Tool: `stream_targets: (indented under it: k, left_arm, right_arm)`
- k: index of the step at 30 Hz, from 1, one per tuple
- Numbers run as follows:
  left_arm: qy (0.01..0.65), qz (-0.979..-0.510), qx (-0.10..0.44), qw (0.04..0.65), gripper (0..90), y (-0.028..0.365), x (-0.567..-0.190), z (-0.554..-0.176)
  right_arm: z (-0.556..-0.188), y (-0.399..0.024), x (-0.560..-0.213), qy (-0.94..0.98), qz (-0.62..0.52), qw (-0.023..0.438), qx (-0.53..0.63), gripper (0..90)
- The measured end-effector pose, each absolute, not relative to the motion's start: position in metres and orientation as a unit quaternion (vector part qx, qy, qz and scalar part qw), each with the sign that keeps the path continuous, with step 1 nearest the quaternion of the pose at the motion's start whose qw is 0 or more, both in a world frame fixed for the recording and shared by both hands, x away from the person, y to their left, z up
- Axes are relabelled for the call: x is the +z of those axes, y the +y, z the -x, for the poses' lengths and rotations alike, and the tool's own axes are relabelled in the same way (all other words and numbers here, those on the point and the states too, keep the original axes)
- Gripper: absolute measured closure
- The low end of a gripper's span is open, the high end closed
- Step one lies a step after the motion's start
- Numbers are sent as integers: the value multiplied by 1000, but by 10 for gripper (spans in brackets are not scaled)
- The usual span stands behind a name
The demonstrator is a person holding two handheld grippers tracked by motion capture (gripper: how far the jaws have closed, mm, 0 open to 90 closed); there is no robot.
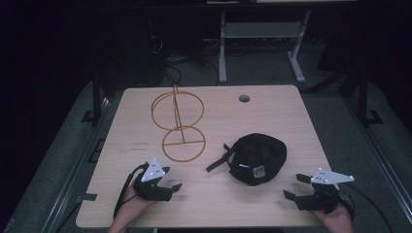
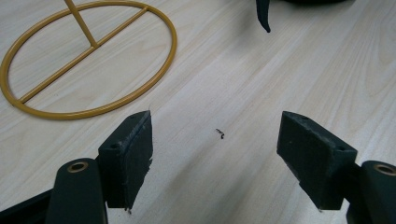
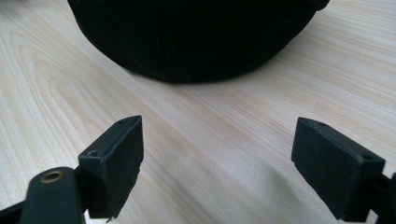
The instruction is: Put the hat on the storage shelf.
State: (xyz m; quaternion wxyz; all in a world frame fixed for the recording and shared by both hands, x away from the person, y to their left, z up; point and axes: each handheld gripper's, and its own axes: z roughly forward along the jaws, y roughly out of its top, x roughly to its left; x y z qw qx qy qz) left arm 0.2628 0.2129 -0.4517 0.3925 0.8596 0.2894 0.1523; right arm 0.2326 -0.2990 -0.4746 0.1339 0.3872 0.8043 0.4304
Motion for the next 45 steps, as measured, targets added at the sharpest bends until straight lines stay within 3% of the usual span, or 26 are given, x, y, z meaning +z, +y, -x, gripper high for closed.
stream_targets:
  k: [22, 45]
  left_arm:
    - [263, -867, 128, 403, 249, 195, -442, -261]
    - [187, -887, 103, 409, 235, 143, -407, -265]
  right_arm:
    - [-232, -295, -472, 801, -384, 130, 440, 164]
    - [-232, -298, -471, 796, -384, 127, 450, 171]
